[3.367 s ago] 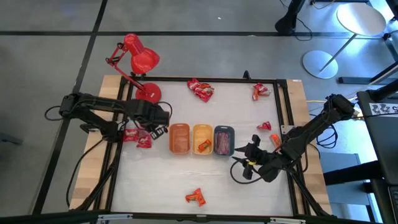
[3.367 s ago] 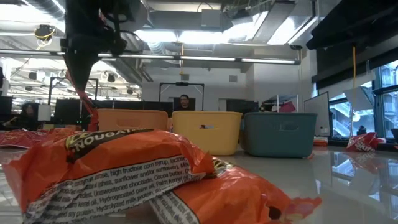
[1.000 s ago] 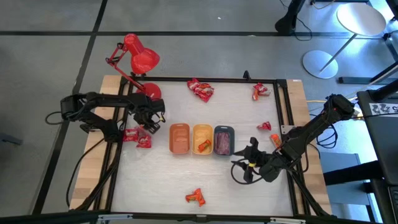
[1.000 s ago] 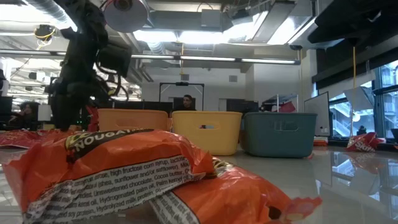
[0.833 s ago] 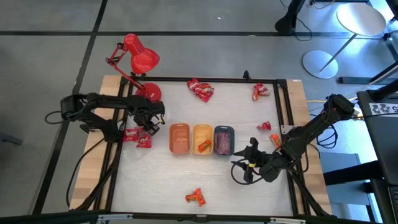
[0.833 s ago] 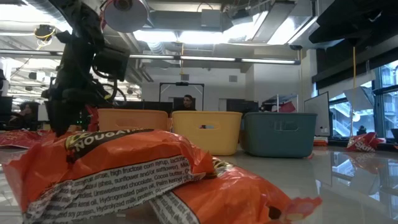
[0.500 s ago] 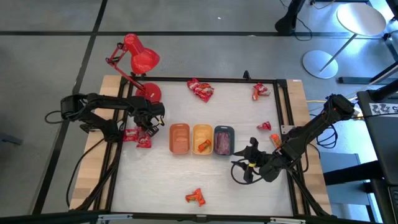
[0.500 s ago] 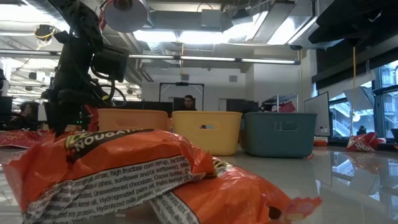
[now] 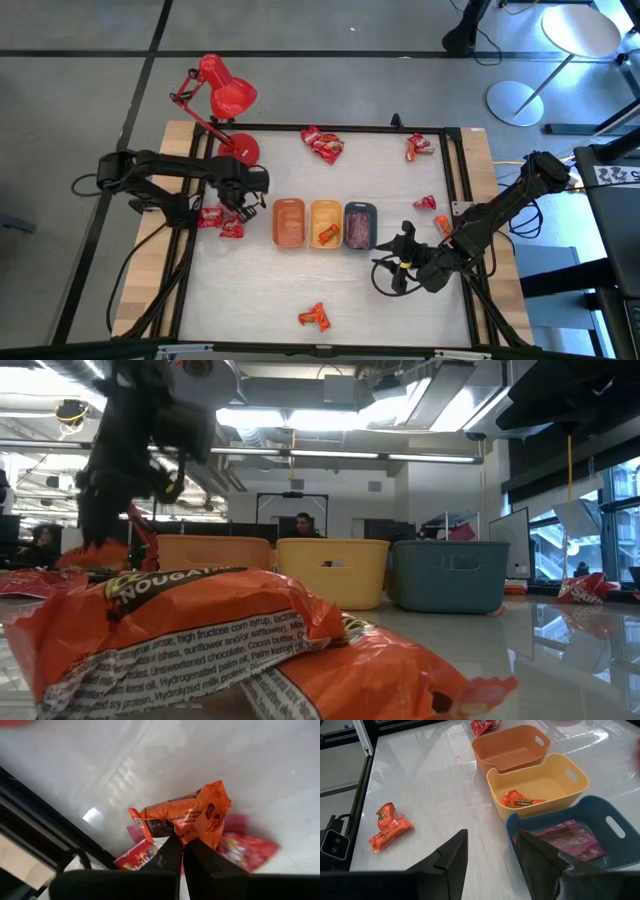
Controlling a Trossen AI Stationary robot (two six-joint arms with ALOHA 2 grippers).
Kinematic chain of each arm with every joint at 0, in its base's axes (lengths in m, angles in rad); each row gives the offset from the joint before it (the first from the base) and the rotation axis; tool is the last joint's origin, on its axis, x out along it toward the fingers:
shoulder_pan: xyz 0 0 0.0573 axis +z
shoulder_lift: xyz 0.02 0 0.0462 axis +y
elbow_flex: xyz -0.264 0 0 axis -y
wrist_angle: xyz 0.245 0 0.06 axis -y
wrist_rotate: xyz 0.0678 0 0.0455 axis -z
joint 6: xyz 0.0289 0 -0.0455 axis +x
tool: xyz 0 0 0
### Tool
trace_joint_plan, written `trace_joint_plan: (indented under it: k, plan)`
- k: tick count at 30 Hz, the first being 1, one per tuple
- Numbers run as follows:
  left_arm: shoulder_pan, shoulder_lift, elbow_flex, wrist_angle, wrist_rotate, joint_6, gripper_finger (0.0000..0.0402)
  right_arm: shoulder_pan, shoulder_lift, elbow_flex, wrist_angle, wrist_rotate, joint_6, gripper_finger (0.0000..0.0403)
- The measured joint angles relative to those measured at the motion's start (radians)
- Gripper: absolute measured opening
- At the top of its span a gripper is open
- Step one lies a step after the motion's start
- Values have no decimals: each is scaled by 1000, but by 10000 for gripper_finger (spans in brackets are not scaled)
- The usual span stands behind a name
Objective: Sort candy
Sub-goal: Put the orange candy into the yellow bin
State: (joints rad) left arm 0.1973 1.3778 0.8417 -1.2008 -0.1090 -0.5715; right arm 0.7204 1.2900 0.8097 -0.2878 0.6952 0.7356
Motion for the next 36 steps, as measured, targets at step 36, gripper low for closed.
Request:
trace_joint_plan:
  k: [36]
  plan:
    - [-406,242,267,855,-208,738,0,0,0,0,3,8,28,166]
